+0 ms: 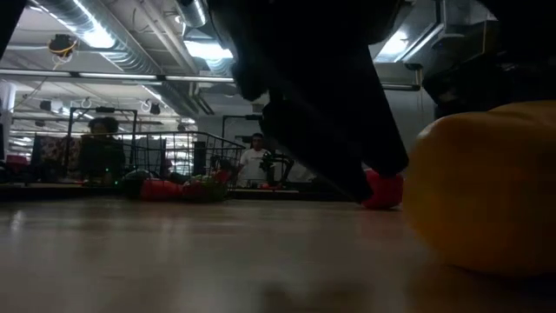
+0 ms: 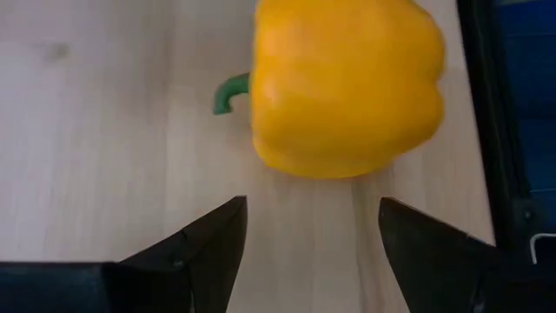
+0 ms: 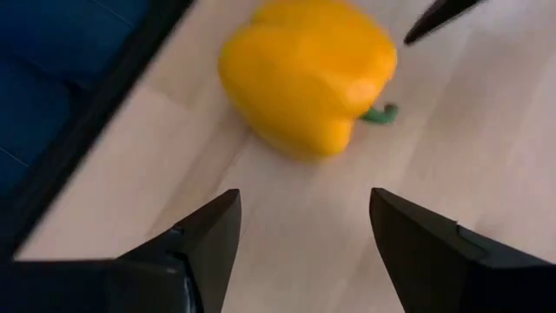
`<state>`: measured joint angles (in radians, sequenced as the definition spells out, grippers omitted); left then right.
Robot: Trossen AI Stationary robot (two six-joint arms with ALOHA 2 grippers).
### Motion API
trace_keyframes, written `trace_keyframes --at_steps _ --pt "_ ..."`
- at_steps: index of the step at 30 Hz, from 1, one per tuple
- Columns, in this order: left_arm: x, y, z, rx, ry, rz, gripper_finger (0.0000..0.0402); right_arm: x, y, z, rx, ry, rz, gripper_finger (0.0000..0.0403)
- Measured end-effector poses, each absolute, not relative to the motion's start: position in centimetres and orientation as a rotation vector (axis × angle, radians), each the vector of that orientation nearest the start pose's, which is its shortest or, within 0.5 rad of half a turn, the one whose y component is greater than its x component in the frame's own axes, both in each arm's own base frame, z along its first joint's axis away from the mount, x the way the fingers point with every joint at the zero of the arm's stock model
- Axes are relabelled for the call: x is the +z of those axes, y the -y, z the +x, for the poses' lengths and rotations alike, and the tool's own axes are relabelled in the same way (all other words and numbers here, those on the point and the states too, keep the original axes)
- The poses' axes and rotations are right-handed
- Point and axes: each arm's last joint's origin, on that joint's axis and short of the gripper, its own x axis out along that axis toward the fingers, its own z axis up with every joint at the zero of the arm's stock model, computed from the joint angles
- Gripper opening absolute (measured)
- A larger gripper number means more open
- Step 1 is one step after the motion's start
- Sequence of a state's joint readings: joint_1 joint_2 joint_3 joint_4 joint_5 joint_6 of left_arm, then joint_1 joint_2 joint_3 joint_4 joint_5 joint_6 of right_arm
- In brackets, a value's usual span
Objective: Sort produce into baskets
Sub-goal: Put the yellow bell pepper into the silver wire basket
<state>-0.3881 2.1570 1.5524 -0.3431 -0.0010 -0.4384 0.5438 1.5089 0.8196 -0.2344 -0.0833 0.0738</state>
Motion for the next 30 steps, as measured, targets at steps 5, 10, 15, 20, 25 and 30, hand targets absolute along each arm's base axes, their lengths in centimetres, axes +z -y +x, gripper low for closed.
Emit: trace_keyframes --at_steps 5,10,15,20,25,30 --pt "15.3 17.3 42.6 -0.13 -0.978 -0.251 0.0255 17.3 -15.1 25.1 0.467 -0.928 -0.187 0.0253" --pt "15.5 17.2 42.9 -0.12 -0.956 -0.282 0.0255 16.8 -15.5 25.6 0.463 -0.904 -0.182 0.0253" --pt "15.2 17.1 43.1 -0.099 -0.956 -0.312 0.0255 16.5 -15.7 26.0 0.466 -0.881 -0.174 0.0253" --pt "15.1 17.1 43.3 -0.105 -0.941 -0.315 0.0255 16.6 -15.7 26.2 0.454 -0.86 -0.175 0.0253" --pt "15.0 16.5 43.4 -0.091 -0.946 -0.316 0.0255 16.6 -15.7 26.2 0.432 -0.855 -0.186 0.0253" --pt "15.0 15.9 43.5 -0.089 -0.954 -0.29 0.0255 16.6 -15.6 26.2 0.415 -0.853 -0.197 0.0253"
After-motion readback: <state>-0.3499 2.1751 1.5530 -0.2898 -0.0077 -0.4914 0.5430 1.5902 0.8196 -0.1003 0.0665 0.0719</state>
